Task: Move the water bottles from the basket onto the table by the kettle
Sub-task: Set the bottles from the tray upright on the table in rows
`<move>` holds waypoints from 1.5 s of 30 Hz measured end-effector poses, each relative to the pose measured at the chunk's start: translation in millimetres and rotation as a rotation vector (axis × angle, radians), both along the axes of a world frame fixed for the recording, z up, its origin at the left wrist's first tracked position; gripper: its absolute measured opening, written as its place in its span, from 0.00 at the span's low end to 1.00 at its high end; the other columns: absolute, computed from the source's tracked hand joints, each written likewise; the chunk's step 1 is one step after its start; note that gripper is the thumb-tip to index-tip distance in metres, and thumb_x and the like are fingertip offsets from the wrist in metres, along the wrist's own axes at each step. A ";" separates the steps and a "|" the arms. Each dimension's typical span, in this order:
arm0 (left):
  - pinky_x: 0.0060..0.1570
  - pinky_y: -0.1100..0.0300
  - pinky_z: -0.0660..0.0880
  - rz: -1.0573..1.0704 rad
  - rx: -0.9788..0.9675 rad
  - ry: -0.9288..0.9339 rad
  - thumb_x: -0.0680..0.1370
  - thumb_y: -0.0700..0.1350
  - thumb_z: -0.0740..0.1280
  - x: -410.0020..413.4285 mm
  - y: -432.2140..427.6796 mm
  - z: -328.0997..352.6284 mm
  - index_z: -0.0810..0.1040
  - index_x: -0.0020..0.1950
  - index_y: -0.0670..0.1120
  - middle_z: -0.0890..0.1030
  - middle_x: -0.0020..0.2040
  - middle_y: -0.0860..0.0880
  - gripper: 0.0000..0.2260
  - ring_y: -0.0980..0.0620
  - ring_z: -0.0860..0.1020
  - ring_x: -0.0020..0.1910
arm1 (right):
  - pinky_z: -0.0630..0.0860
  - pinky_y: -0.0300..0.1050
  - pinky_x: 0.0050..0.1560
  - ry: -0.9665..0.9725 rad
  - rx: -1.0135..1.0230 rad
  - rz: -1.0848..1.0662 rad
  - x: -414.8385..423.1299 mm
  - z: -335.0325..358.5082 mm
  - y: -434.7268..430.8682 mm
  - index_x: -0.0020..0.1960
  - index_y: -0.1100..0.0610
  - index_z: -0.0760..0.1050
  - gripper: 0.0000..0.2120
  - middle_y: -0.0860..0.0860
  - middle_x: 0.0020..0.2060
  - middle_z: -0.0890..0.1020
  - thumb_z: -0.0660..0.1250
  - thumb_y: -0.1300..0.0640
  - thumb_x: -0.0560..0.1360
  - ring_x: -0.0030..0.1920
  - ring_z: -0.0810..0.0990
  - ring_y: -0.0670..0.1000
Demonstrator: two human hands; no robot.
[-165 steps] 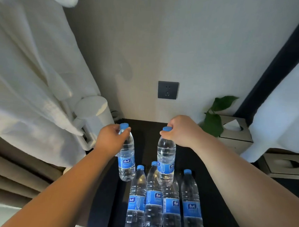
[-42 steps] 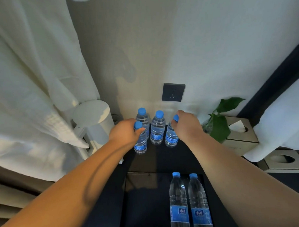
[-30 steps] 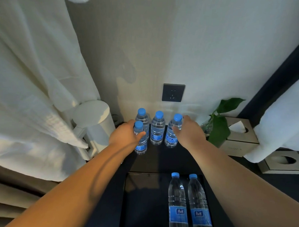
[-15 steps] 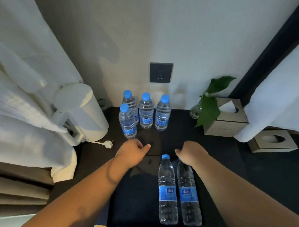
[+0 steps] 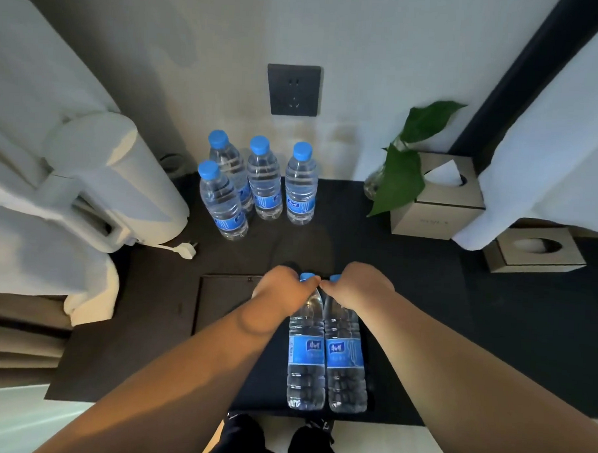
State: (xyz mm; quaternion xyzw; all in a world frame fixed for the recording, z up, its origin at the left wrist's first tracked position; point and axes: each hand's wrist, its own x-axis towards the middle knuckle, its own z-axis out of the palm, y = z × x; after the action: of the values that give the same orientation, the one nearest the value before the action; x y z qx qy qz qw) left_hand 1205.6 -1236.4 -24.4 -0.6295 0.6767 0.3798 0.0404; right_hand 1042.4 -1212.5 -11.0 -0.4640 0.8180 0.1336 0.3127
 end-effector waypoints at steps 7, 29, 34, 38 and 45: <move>0.27 0.62 0.68 0.114 0.058 0.049 0.75 0.64 0.69 -1.5 -2.4 -10.0 0.79 0.29 0.47 0.77 0.22 0.52 0.24 0.54 0.79 0.28 | 0.79 0.46 0.37 -0.074 -0.055 -0.006 -4.4 5.0 4.1 0.46 0.52 0.77 0.22 0.50 0.39 0.83 0.68 0.32 0.75 0.38 0.84 0.50; 0.31 0.65 0.72 0.021 -0.358 0.283 0.77 0.61 0.70 64.8 -35.6 105.2 0.80 0.38 0.47 0.81 0.32 0.50 0.18 0.62 0.76 0.28 | 0.68 0.47 0.33 -0.169 -0.536 0.335 19.8 139.7 -25.2 0.38 0.48 0.70 0.19 0.47 0.35 0.76 0.66 0.37 0.80 0.37 0.76 0.49; 0.27 0.68 0.66 0.034 -0.490 0.346 0.77 0.58 0.71 71.9 -58.1 131.1 0.70 0.32 0.52 0.74 0.26 0.58 0.19 0.62 0.73 0.26 | 0.78 0.50 0.43 -0.154 -0.652 0.310 30.9 170.8 -37.9 0.47 0.56 0.74 0.22 0.48 0.42 0.79 0.66 0.36 0.80 0.44 0.80 0.52; 0.30 0.60 0.66 -0.016 -0.537 0.298 0.77 0.56 0.72 72.6 -73.3 142.1 0.72 0.35 0.50 0.73 0.29 0.54 0.17 0.58 0.71 0.27 | 0.72 0.47 0.39 -0.159 -0.698 0.286 37.5 180.3 -49.9 0.44 0.55 0.72 0.20 0.50 0.38 0.75 0.68 0.39 0.80 0.41 0.78 0.53; 0.31 0.61 0.66 -0.047 -0.572 0.240 0.78 0.55 0.71 72.6 -88.9 143.6 0.72 0.37 0.53 0.74 0.31 0.53 0.14 0.56 0.73 0.30 | 0.65 0.45 0.39 -0.115 -0.740 0.283 43.8 167.6 -64.4 0.54 0.54 0.75 0.17 0.47 0.41 0.72 0.66 0.39 0.82 0.43 0.73 0.51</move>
State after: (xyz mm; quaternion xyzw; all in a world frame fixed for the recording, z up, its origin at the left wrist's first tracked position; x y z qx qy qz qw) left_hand 1278.2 -1325.3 119.2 -0.5503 0.7704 0.2443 -0.2098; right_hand 1086.2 -1277.0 156.5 -0.6602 0.7199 -0.1545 0.1482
